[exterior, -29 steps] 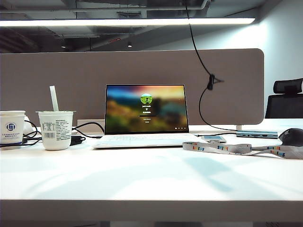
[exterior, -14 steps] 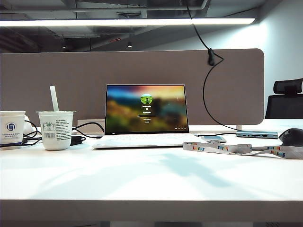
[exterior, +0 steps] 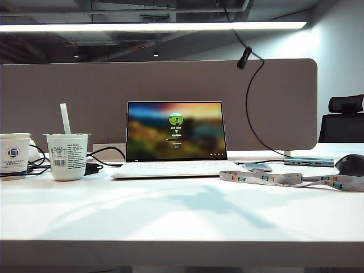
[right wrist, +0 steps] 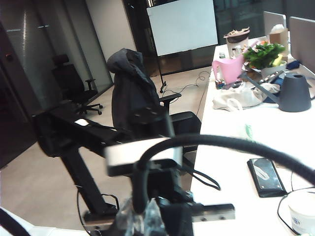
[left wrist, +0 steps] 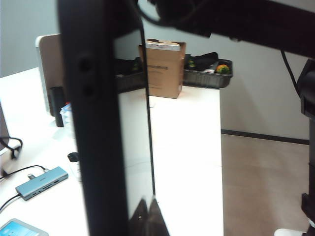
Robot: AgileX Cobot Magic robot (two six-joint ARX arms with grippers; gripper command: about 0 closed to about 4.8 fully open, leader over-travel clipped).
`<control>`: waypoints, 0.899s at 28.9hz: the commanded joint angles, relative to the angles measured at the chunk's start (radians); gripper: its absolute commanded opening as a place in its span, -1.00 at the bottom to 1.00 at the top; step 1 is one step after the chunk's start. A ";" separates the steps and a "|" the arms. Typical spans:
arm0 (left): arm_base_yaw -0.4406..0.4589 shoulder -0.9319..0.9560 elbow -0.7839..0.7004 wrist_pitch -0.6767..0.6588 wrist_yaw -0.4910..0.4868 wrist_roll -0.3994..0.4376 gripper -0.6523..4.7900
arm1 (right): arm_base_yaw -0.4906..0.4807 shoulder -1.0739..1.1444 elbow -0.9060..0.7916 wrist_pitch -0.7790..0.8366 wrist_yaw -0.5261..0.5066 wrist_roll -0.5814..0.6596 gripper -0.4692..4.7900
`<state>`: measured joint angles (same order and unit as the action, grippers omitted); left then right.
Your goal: Pick up the black phone, pick up the charger plug, insert the charger plug into the phone's charging port, and finally place the connected phone back on the desk.
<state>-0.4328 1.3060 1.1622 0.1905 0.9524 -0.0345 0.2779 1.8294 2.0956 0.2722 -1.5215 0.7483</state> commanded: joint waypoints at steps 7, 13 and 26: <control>0.000 -0.006 0.008 0.065 0.049 -0.002 -0.78 | 0.003 -0.041 0.007 0.005 -0.024 0.082 -0.84; 0.000 -0.006 0.008 0.096 0.066 -0.029 -0.78 | 0.021 -0.040 0.007 -0.006 -0.024 0.079 -0.84; 0.000 -0.006 0.008 0.142 0.062 -0.063 -0.78 | 0.058 -0.040 0.006 -0.006 -0.025 0.032 -0.84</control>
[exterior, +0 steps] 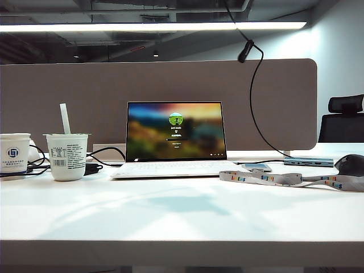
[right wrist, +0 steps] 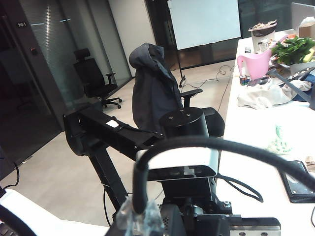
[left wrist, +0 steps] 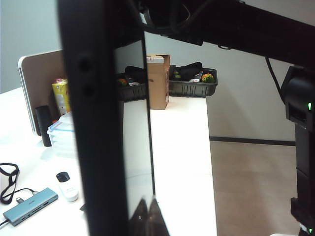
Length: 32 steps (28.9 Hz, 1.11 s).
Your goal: Pick up the black phone, pick up the charger plug, insert the charger plug into the phone's charging port, and finally place the connected phone back on the desk.
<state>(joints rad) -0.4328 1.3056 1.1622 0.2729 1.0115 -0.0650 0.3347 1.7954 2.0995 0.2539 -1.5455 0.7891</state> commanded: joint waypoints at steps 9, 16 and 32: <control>0.000 -0.006 0.008 0.118 -0.005 -0.083 -0.78 | 0.002 -0.006 0.002 0.012 0.000 -0.008 -0.84; 0.000 -0.006 0.008 0.118 -0.031 -0.108 -0.78 | 0.013 -0.006 0.002 0.008 0.000 -0.007 -0.84; 0.000 -0.006 0.008 0.127 -0.019 -0.110 -0.78 | 0.013 -0.005 0.002 0.006 0.002 -0.041 -0.84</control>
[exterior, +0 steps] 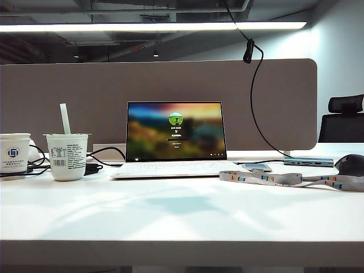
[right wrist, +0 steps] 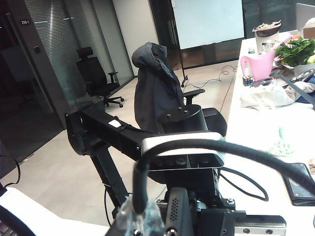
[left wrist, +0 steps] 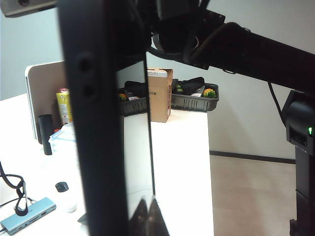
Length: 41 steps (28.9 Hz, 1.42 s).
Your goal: Pick up the black phone, pick up the charger plug, insert the charger plug into the phone's charging port, and finally place the connected phone back on the desk.
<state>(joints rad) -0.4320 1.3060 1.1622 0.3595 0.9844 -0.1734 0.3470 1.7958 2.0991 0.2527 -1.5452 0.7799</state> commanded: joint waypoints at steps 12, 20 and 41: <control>-0.001 -0.007 0.008 0.042 0.007 -0.004 -0.78 | 0.001 -0.005 0.002 0.005 0.017 -0.047 -0.84; -0.001 -0.007 0.008 0.043 0.008 -0.022 -0.78 | 0.002 -0.005 0.002 0.006 0.017 -0.055 -0.84; -0.001 -0.007 0.008 0.047 0.034 -0.022 -0.78 | 0.001 0.008 0.002 -0.065 -0.011 -0.048 -0.84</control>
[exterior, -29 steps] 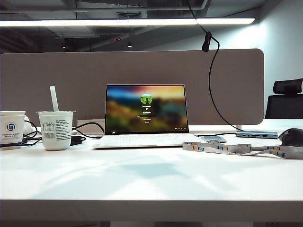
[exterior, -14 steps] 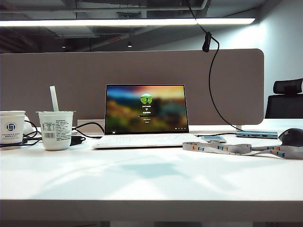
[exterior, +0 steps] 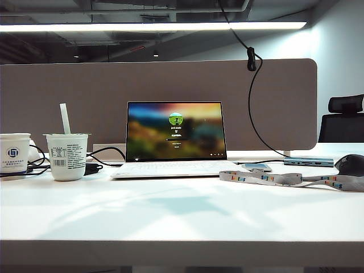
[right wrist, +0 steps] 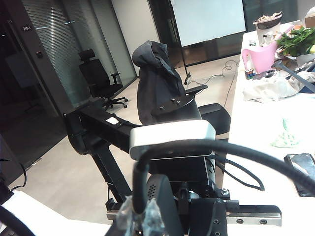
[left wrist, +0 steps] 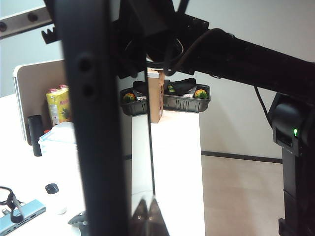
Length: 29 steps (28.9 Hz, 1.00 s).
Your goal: Pick up the black phone, pick up the charger plug, insert the charger plug into the phone's charging port, and finally place the connected phone back on the desk.
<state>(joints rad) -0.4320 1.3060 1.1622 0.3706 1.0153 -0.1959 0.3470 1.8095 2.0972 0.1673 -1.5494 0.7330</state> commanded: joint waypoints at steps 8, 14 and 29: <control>-0.001 -0.007 0.008 0.035 0.002 -0.043 -0.78 | 0.001 -0.006 0.004 0.035 -0.017 -0.004 -0.84; -0.001 -0.007 0.008 0.036 0.015 -0.077 -0.78 | 0.001 -0.006 0.004 0.035 -0.017 -0.002 -0.84; -0.001 -0.008 0.009 0.036 0.019 -0.100 -0.78 | 0.001 -0.006 0.004 0.016 -0.015 -0.001 -0.84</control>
<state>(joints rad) -0.4332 1.3060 1.1622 0.3717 1.0374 -0.2893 0.3462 1.8099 2.0975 0.1810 -1.5597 0.7326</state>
